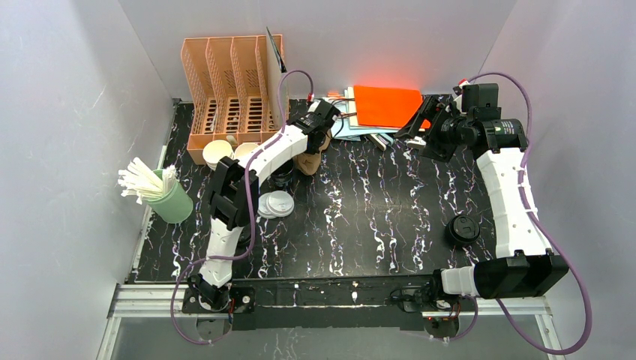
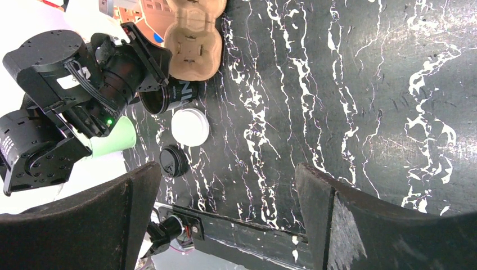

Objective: Pack the takeout coffee
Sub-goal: Adjust the cup tray at the center of the board, then pick up the cup tray from the cup tray.

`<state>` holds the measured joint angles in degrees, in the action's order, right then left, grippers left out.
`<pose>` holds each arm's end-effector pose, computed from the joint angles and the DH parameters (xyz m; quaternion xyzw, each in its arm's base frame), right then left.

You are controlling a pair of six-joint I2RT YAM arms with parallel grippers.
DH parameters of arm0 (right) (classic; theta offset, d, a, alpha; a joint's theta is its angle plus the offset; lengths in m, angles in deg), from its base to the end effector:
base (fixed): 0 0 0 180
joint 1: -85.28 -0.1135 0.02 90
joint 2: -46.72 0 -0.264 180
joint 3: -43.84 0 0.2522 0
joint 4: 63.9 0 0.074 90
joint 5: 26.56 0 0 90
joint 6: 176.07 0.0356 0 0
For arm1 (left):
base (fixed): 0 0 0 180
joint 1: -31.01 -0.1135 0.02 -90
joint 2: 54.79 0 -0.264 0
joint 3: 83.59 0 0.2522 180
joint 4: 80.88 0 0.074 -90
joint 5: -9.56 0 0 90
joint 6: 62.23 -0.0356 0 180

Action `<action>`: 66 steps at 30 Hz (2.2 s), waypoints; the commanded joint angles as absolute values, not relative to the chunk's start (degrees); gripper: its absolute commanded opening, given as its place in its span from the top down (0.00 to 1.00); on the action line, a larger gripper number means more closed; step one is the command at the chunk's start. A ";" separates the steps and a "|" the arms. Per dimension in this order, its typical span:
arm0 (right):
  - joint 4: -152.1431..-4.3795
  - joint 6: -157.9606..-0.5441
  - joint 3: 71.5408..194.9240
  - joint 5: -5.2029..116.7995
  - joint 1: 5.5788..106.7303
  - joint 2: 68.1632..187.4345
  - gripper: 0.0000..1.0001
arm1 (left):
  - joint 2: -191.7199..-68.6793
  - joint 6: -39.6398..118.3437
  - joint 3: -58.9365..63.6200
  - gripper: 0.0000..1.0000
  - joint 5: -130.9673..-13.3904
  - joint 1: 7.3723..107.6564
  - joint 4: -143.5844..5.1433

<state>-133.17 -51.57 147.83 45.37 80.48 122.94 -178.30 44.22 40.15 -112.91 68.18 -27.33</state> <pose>0.2592 0.0328 0.4159 0.1684 0.8869 0.2712 0.3339 0.3941 -0.2748 0.2512 0.0774 0.9123 0.1006 0.3893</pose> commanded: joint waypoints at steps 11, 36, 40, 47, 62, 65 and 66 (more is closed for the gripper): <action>-131.72 -51.54 147.89 44.11 80.35 122.21 0.02 | -178.00 44.78 42.21 1.00 -111.51 67.84 -21.33; -123.57 -51.58 139.61 31.25 78.34 126.93 0.25 | -152.68 83.00 15.59 1.00 -66.76 67.84 -51.27; -121.10 -52.53 139.40 35.95 70.15 128.62 0.29 | -150.37 77.60 16.02 0.91 -71.40 67.83 -44.38; -117.22 -55.17 139.51 45.02 61.93 132.83 0.33 | -140.99 72.89 12.71 0.74 -82.58 65.11 -37.40; -103.35 -51.30 133.95 48.53 59.38 139.78 0.39 | -152.79 60.69 22.82 0.32 -91.55 71.63 -29.00; -99.69 -48.36 128.47 49.72 60.17 135.25 0.38 | -156.65 62.84 25.13 0.14 -97.17 72.93 -27.31; -98.85 -47.83 126.82 50.33 60.51 133.92 0.37 | -158.37 63.54 25.82 0.13 -97.86 73.03 -26.88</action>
